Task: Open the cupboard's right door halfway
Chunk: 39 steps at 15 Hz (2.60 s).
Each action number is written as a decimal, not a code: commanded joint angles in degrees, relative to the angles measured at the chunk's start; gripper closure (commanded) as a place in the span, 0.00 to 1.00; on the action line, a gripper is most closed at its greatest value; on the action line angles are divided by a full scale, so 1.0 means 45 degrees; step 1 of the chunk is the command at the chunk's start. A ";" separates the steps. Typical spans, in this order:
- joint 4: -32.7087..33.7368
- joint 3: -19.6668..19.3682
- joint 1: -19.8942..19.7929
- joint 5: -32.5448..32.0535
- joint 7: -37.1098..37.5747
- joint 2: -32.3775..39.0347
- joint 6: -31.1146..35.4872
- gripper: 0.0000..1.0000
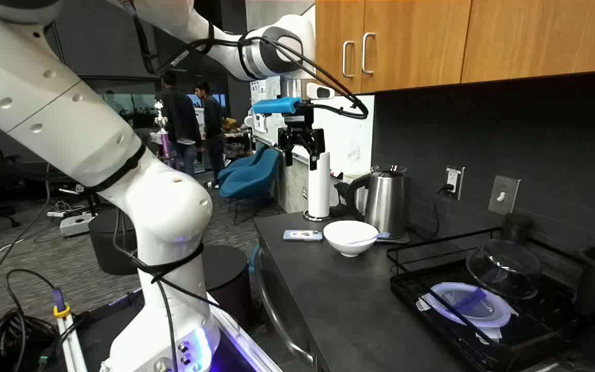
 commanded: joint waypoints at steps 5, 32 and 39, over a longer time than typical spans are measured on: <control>0.0024 -0.0021 0.0028 -0.0011 0.0016 0.0006 -0.0031 0.00; -0.1703 0.3100 0.0261 -0.1623 0.2619 -0.3384 0.5733 0.00; -0.1784 0.3671 -0.1061 -0.3599 0.3178 -0.4903 0.6383 0.00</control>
